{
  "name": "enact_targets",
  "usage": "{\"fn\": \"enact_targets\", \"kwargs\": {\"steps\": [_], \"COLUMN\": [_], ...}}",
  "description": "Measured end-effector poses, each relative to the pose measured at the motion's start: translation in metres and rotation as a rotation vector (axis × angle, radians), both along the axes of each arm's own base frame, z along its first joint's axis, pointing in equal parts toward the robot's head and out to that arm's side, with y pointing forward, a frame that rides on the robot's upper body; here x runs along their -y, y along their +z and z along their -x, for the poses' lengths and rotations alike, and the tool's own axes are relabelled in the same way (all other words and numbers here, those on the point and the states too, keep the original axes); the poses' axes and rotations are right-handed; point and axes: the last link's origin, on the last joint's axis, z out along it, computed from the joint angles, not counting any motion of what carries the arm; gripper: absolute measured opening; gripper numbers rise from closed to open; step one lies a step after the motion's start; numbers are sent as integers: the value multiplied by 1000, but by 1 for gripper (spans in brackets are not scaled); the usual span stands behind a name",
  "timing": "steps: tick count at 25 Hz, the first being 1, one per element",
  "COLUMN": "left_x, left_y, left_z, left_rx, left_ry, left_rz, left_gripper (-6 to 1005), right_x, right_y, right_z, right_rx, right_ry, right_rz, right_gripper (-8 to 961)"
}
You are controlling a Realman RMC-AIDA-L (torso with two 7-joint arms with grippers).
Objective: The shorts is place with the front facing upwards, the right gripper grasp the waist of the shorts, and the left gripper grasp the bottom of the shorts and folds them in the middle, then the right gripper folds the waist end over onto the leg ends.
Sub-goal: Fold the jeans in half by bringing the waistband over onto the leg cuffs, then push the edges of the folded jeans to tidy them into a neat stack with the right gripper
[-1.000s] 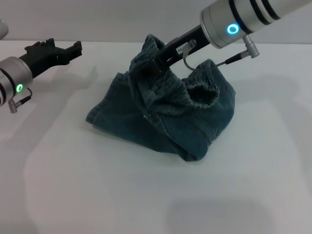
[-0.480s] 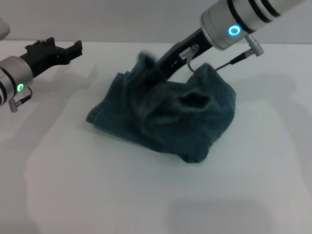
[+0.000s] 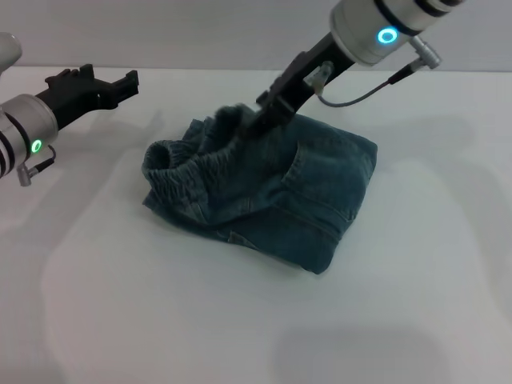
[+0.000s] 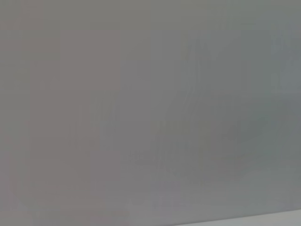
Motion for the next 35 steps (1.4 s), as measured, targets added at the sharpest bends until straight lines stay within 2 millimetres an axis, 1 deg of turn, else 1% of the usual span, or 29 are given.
{"fn": "enact_targets", "kwargs": {"steps": [4, 7, 9, 10, 11, 12, 15, 16, 18, 19, 20, 21, 24, 25, 26, 29, 35], "left_x": [2, 6, 10, 12, 12, 19, 22, 34, 42, 47, 47, 54, 63, 63, 65, 64, 57], "left_y": [-1, -3, -6, -7, -7, -11, -13, -22, -29, -34, -34, -42, -54, -54, -60, -71, -74], "left_z": [-4, -13, -23, -27, -27, -39, -44, -53, -57, -59, -59, -60, -61, -61, -60, -57, -47], "left_rx": [20, 61, 97, 111, 111, 164, 191, 257, 292, 309, 309, 341, 386, 386, 397, 388, 328], "left_ry": [-31, -87, -149, -174, -174, -247, -275, -319, -334, -341, -341, -340, -324, -324, -312, -269, -209], "left_rz": [16, 47, 80, 94, 94, 142, 169, 247, 300, 331, 331, 380, 438, 438, 459, 481, 444], "left_gripper": [811, 811, 811, 810, 810, 810, 810, 810, 810, 810, 810, 810, 810, 810, 810, 810, 810], "right_x": [-10, -15, -16, -16, -14, -13, -8, -6, -2, 2, 2, 4, 9, 10, 12, 14, 17], "right_y": [13, 32, 44, 49, 54, 58, 72, 75, 80, 84, 84, 84, 84, 83, 79, 74, 63], "right_z": [-30, -63, -85, -96, -111, -123, -162, -174, -196, -212, -212, -218, -229, -230, -232, -231, -229], "right_rx": [-138, -286, -369, -404, -445, -472, -544, -568, -609, -635, -635, -644, -653, -652, -650, -650, -658], "right_ry": [-66, -128, -157, -171, -197, -218, -288, -313, -360, -397, -397, -411, -432, -434, -440, -443, -448], "right_rz": [-152, -298, -388, -426, -478, -517, -654, -691, -751, -787, -787, -801, -819, -819, -812, -803, -758], "right_gripper": [627, 627, 627, 627, 627, 628, 628, 628, 628, 628, 628, 628, 628, 628, 628, 627, 627]}}
